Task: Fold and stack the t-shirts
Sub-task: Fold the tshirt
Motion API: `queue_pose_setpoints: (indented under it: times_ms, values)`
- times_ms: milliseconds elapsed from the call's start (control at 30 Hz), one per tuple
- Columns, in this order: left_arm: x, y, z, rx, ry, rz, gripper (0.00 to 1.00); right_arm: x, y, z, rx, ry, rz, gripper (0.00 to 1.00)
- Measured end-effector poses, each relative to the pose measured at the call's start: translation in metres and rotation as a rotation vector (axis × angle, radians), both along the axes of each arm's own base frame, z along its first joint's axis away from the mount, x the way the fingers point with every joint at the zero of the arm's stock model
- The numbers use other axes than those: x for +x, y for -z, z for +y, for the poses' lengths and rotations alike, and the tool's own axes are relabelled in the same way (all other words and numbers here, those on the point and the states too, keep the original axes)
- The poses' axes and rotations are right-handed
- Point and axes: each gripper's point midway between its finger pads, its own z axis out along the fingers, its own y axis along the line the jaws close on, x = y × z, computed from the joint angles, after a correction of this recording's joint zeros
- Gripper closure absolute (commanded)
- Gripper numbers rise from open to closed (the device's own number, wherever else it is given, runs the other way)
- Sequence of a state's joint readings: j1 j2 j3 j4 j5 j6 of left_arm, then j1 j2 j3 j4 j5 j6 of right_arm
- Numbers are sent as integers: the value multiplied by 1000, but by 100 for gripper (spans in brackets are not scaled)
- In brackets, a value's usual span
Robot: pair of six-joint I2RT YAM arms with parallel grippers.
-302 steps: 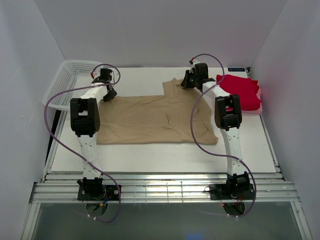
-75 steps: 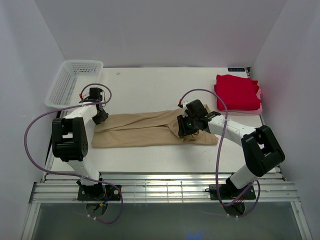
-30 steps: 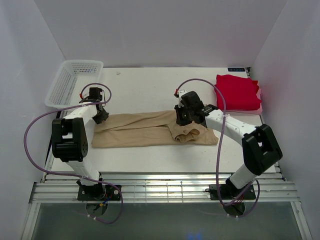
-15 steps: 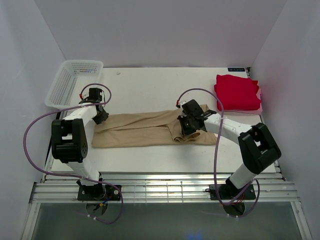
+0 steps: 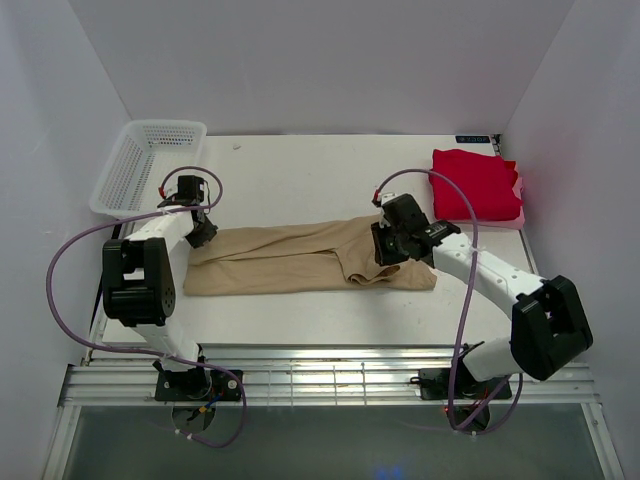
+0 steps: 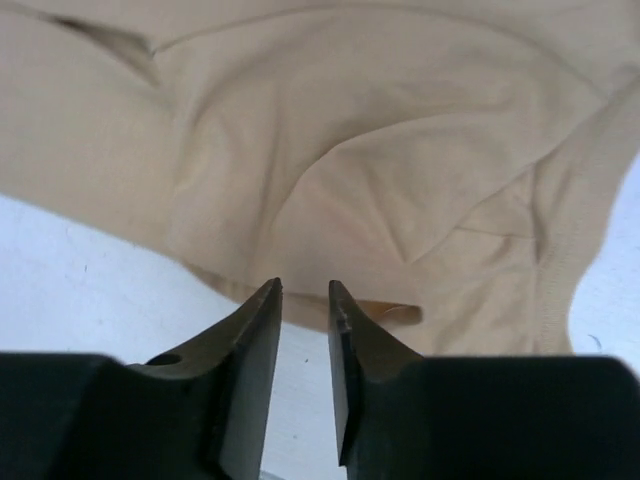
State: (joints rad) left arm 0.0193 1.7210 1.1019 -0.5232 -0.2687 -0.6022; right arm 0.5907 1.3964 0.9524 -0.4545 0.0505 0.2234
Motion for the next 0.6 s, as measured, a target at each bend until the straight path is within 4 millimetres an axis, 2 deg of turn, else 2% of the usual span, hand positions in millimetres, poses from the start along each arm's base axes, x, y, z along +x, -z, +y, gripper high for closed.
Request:
queue_pose_setpoints:
  times_ms: [100, 200, 300, 500, 600]
  values:
    - [0, -3, 0, 0, 0, -8, 64, 20, -6, -12, -30, 57, -38, 62]
    - [-2, -7, 0, -1, 3, -18, 59, 29, 3, -24, -84, 90, -35, 60]
    - [-2, -11, -6, -11, 20, -31, 57, 25, 18, -33, -144, 101, 6, 59]
    - [5, -17, -29, -49, 106, -61, 58, 16, 34, -51, -219, 132, 33, 57]
    - [4, -15, -32, -58, 124, -61, 58, 15, 40, -65, -247, 164, 44, 56]
